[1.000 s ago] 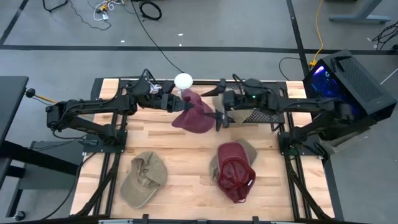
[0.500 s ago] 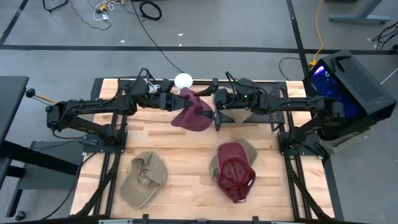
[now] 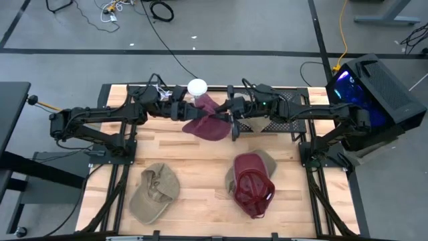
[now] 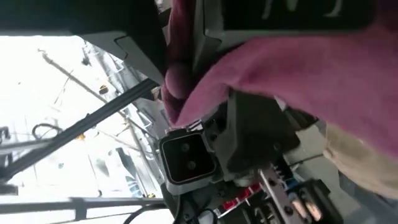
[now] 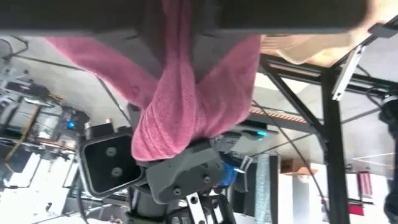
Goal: Pick & Place hat
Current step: Put the top red hat on the black shelf
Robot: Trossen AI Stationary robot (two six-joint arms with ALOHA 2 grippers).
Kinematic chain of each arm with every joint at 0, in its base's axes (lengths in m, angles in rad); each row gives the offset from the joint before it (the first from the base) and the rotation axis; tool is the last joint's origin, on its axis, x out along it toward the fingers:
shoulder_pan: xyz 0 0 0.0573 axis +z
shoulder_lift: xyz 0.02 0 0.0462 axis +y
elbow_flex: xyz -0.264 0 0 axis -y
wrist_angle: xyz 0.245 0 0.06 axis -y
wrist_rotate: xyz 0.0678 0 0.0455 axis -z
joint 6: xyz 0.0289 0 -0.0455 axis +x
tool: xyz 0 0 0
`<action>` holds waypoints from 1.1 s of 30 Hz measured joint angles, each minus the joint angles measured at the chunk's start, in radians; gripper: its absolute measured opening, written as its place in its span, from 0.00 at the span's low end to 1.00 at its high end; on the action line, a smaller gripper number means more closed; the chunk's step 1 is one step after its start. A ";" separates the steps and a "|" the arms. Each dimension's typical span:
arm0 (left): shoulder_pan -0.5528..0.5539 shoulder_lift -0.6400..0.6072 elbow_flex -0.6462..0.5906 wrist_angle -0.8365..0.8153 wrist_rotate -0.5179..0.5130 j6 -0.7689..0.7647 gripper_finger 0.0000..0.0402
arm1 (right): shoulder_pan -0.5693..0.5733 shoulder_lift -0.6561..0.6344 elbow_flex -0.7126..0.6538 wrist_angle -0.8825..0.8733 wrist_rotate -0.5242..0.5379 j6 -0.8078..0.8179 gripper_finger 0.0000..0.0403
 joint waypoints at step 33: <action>-0.010 0.000 0.001 -0.065 0.244 0.449 0.46 | -0.127 -0.419 0.000 -0.444 0.376 -0.046 0.05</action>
